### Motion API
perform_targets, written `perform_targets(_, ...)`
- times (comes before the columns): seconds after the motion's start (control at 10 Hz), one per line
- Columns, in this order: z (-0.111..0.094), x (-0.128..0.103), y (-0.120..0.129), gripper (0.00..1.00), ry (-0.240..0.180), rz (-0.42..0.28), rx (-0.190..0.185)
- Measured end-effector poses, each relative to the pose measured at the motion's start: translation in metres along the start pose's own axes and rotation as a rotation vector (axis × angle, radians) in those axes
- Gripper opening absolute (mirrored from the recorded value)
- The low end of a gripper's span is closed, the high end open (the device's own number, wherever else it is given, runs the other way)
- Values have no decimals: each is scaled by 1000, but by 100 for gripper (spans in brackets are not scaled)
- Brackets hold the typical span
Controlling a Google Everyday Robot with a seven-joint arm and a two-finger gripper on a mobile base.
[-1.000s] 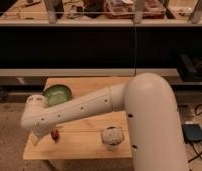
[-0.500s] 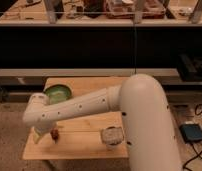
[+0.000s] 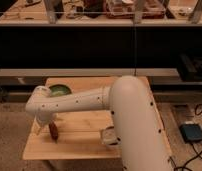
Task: Drag the pepper across the table
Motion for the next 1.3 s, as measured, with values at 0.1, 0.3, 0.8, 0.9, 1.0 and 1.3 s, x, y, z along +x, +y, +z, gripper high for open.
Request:
perform_targets(0.1,8,1,-1,80,-14,-5,8)
perform_targets(0.3,19,3,1,66,-25,2,32)
perform_targets(0.8,18,10,-1,35,-18,-7,47)
perform_targets(0.9,20,8,-1,35,-24,-6,47)
perform_targets(1.0,22,5,0,35,-31,-6,44)
perform_targets(1.3,20,3,6,35,-27,5,42)
